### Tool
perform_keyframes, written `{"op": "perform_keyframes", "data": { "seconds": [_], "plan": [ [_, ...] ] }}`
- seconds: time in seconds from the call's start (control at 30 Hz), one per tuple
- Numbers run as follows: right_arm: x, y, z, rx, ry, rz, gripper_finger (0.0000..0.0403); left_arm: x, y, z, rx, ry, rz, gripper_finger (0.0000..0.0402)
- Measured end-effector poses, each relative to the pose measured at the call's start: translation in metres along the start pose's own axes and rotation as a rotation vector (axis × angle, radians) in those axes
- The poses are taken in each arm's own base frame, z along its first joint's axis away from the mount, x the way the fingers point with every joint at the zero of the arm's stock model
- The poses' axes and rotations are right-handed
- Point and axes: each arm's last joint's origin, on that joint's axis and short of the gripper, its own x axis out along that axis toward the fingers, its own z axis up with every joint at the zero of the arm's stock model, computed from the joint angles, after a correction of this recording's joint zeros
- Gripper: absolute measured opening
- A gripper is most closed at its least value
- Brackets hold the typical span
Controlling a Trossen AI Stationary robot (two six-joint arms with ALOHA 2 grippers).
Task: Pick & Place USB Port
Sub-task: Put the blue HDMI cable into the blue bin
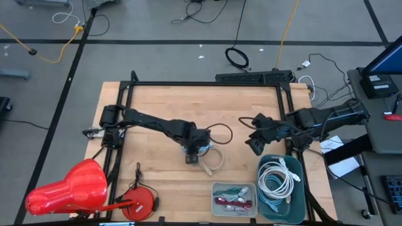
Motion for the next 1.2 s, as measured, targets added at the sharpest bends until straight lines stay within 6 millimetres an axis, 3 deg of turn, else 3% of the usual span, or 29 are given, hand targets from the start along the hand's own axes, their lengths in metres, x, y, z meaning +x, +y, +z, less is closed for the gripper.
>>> {"op": "perform_keyframes", "data": {
  "seconds": [0.13,0.27,0.43,0.57,0.7,0.83,0.97,1.2],
  "plan": [
    [0.0,0.001,0.001,-0.009,-0.005,0.013,0.0171,0.009,0.003,-0.005,0.011,0.063,0.086,0.0154],
    [0.0,0.002,0.001,-0.048,-0.011,0.021,0.0171,0.018,0.009,-0.005,-0.031,0.085,0.051,0.0195],
    [0.0,0.002,0.001,-0.101,-0.012,0.021,0.0171,0.036,0.013,-0.004,-0.096,0.111,-0.029,0.0206],
    [0.001,0.002,0.001,-0.119,-0.011,0.023,0.0171,0.038,0.013,-0.002,-0.167,0.101,-0.062,0.0161],
    [0.005,0.0,-0.002,-0.11,-0.002,0.011,0.0171,0.032,0.014,0.0,-0.252,0.084,-0.071,0.0056],
    [0.013,0.001,-0.002,-0.082,-0.045,0.035,0.0171,0.004,0.014,0.012,-0.326,0.018,-0.081,0.0052],
    [0.02,0.008,0.003,-0.049,-0.167,0.176,0.0171,-0.031,0.017,0.026,-0.398,-0.091,0.007,0.0052],
    [0.026,0.004,0.006,0.034,-0.386,0.452,0.0171,-0.113,0.011,0.052,-0.502,-0.466,0.007,0.0052]
  ]
}}
